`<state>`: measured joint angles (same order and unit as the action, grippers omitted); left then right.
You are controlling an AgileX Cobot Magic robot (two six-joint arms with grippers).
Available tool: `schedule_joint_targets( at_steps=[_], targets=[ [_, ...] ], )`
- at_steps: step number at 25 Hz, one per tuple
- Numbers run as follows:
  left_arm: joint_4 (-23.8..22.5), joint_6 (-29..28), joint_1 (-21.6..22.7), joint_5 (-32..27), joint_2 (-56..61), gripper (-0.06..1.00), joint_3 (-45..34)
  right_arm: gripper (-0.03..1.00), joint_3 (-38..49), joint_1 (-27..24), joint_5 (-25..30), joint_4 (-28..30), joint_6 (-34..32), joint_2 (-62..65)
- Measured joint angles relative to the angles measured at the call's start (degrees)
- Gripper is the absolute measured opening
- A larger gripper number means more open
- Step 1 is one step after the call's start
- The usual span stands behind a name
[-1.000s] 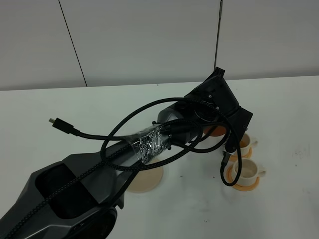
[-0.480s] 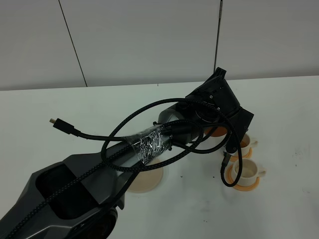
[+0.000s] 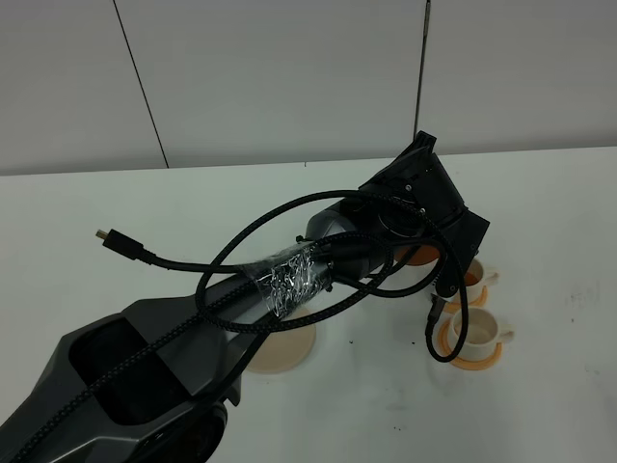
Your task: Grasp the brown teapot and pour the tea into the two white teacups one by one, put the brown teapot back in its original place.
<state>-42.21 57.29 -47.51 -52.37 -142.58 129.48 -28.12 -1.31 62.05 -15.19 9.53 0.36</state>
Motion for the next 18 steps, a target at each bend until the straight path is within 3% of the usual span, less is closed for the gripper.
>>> schedule_joint_targets(
  at_steps=[18],
  targets=[
    [-1.4,0.1,0.0,0.1,0.0,0.17,0.0,0.29,0.0,0.0,0.0,0.0,0.0,0.0]
  ],
)
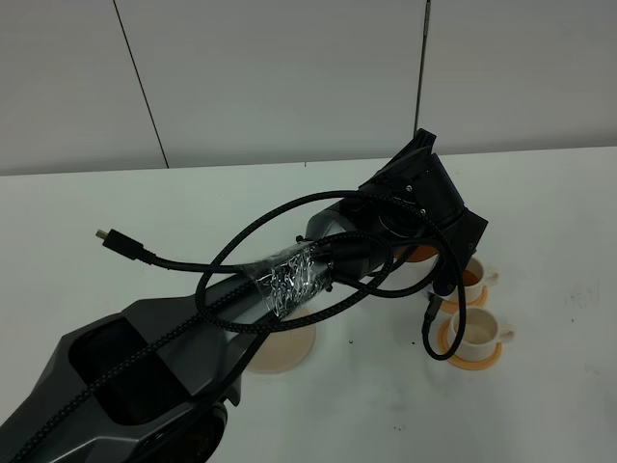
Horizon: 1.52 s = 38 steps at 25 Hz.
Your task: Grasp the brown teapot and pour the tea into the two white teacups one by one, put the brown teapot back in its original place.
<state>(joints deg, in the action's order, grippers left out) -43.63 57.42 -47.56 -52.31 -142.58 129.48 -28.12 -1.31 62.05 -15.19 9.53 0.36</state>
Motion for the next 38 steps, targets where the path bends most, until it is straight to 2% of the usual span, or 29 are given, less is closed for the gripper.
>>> schedule_joint_targets(
  at_steps=[38],
  targets=[
    [-0.4,1.3,0.0,1.9,0.0,0.17,0.0,0.29,0.0,0.0,0.0,0.0,0.0,0.0]
  ],
)
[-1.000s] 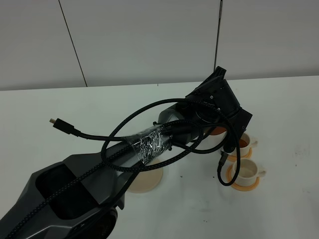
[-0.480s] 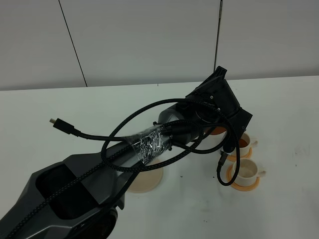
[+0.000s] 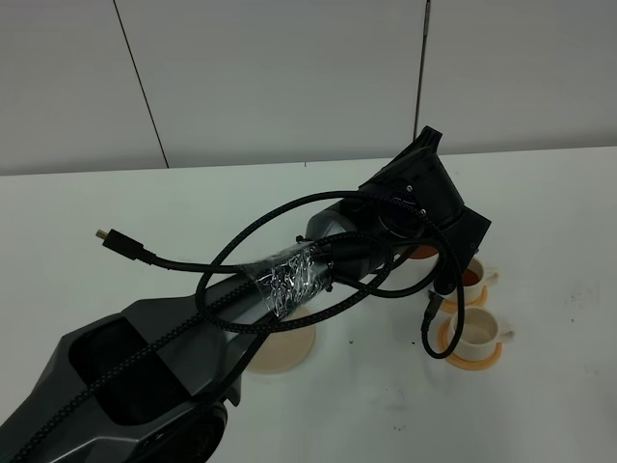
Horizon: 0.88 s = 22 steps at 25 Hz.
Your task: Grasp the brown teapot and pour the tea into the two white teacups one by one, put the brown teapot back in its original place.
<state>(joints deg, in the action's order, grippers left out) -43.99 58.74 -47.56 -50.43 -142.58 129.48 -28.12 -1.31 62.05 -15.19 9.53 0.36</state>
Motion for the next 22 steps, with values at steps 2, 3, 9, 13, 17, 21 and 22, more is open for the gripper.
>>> schedule_joint_targets(
  at_steps=[2,3,9,13,17,21,22],
  targets=[
    [0.1,0.1,0.0,0.2,0.0,0.17,0.0,0.29,0.0,0.0,0.0,0.0,0.0,0.0],
    [0.1,0.1,0.0,0.3,0.0,0.17,0.0,0.29,0.0,0.0,0.0,0.0,0.0,0.0],
    [0.2,0.7,-0.6,1.2,0.0,0.17,0.0,0.29,0.0,0.0,0.0,0.0,0.1,0.0],
    [0.2,0.9,-0.7,1.5,0.0,0.17,0.0,0.29,0.0,0.0,0.0,0.0,0.1,0.0],
    [0.2,1.0,-0.8,1.5,0.0,0.17,0.0,0.29,0.0,0.0,0.0,0.0,0.1,0.0],
    [0.1,1.0,-1.1,1.5,0.0,0.17,0.0,0.29,0.0,0.0,0.0,0.0,0.1,0.0],
    [0.1,1.0,-1.1,1.5,0.0,0.17,0.0,0.29,0.0,0.0,0.0,0.0,0.1,0.0]
  ],
)
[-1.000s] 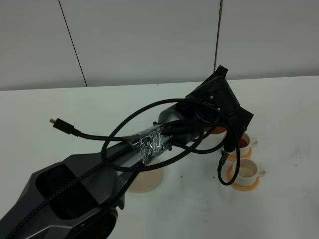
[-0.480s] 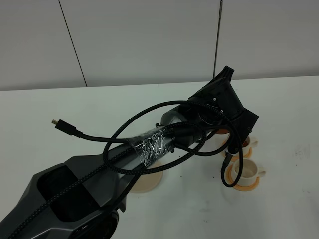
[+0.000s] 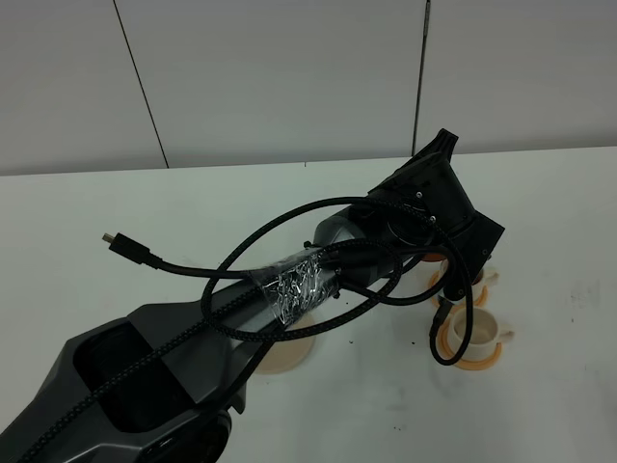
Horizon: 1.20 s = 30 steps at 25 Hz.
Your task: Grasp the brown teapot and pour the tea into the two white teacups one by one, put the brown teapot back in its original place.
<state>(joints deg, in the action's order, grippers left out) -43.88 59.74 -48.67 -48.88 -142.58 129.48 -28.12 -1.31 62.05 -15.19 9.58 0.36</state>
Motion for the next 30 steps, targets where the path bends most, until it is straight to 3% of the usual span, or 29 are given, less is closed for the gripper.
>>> schedule_joint_targets(
  at_steps=[30],
  targets=[
    [-1.4,0.1,0.0,-2.5,0.0,0.17,0.0,0.29,0.0,0.0,0.0,0.0,0.0,0.0]
  ],
)
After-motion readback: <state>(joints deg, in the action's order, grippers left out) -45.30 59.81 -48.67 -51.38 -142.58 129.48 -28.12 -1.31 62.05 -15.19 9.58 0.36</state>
